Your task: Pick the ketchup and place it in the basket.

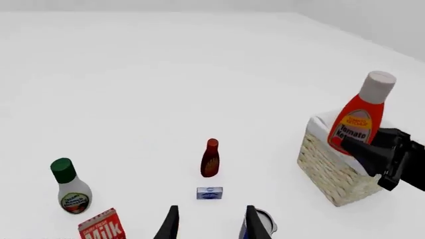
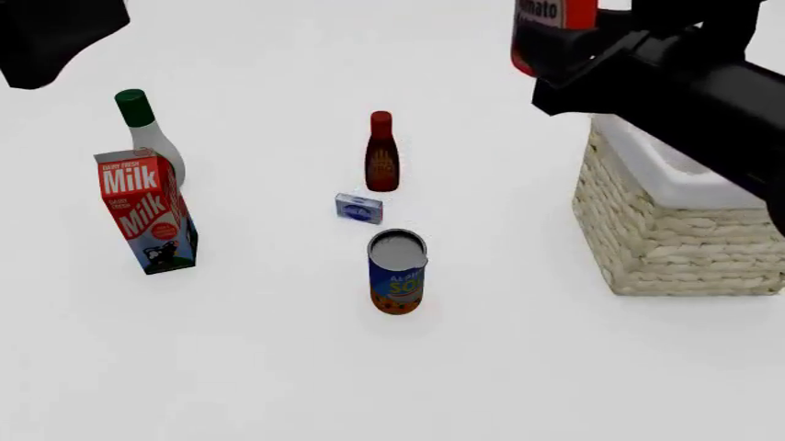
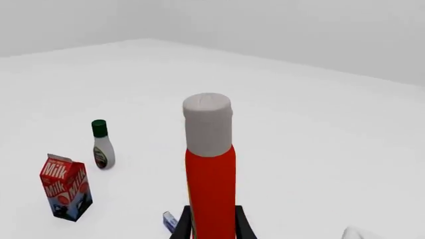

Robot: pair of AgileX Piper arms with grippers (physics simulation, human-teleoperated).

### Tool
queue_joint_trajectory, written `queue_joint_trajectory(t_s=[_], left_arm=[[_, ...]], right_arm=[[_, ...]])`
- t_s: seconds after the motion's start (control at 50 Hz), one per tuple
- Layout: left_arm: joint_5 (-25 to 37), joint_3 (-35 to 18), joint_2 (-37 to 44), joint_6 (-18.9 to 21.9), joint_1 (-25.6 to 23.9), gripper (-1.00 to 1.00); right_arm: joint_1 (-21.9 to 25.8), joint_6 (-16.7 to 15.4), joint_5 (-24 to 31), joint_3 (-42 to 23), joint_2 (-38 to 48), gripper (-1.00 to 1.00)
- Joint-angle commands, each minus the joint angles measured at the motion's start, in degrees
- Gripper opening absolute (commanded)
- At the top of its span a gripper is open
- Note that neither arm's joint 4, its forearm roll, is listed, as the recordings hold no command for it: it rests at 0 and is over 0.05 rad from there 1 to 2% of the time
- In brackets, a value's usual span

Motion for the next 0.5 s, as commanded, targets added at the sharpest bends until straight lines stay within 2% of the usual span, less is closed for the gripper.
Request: queue_joint_trajectory(t_s=[0.02, 0.16, 0.5], left_arm=[[-2.1, 2.6, -1.6, -1.0, 1.5, 1.00], [-2.6, 3.1, -1.5, -1.2, 2.1, 1.00], [-3.4, 3.0, -1.1, -0.8, 2.3, 1.00]], right_arm=[[-4.8, 1.7, 1.1, 0.4, -2.6, -1.00], [-9.4, 2.2, 1.5, 1.1, -3.7, -1.00], [-16.5, 2.4, 2.5, 1.6, -6.1, -1.00]])
